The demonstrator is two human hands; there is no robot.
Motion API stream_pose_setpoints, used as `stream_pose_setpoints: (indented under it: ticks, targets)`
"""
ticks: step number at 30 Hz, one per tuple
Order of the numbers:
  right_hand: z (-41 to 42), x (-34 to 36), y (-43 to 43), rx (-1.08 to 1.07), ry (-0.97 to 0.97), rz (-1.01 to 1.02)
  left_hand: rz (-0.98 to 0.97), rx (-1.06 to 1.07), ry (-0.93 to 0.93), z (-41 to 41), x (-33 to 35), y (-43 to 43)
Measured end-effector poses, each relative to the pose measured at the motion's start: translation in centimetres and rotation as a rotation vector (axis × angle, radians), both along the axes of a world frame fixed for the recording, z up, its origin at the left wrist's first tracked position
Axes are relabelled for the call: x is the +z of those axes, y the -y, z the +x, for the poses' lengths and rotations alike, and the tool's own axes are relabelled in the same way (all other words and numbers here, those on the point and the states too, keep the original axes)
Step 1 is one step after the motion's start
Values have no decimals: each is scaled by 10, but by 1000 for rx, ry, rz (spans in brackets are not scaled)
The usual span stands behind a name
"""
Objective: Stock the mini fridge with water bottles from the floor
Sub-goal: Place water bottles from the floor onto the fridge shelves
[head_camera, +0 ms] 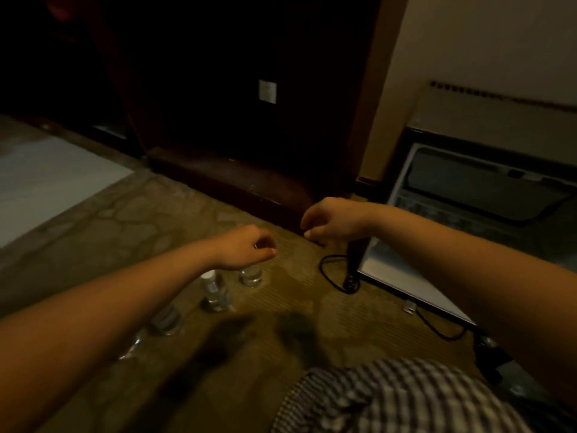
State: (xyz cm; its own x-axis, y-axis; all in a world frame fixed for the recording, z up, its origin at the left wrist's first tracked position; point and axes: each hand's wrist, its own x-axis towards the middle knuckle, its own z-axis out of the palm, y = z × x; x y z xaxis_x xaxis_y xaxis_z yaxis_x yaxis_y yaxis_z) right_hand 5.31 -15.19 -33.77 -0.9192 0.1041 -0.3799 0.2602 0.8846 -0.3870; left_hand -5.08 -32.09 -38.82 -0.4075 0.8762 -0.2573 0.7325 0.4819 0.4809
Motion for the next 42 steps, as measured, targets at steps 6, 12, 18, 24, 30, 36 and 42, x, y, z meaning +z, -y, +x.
stream_pose_setpoints:
  ticks: [6, 12, 18, 24, 30, 36, 42]
  targets:
    - [-54, 0, 81, 128, -5, 79, -20, 180, 32, -33, 1, 69]
    - [-94, -31, 133, 161, 41, 77, -45, 337, 131, -63, -39, 115]
    - [-117, -92, 150, 138, 103, 81, -32, 497, 297, -73, -103, 133]
    - [-132, -136, 148, 18, 88, 75, -9, 590, 423, -74, -149, 119]
    - [-154, -183, 155, -2, 126, 12, 77, 680, 577, -84, -181, 106]
    - [-153, -200, 165, -102, 73, -18, 144, 686, 643, -82, -191, 113]
    - [-147, -207, 164, -59, 116, 128, 212, 695, 726, -72, -211, 119]
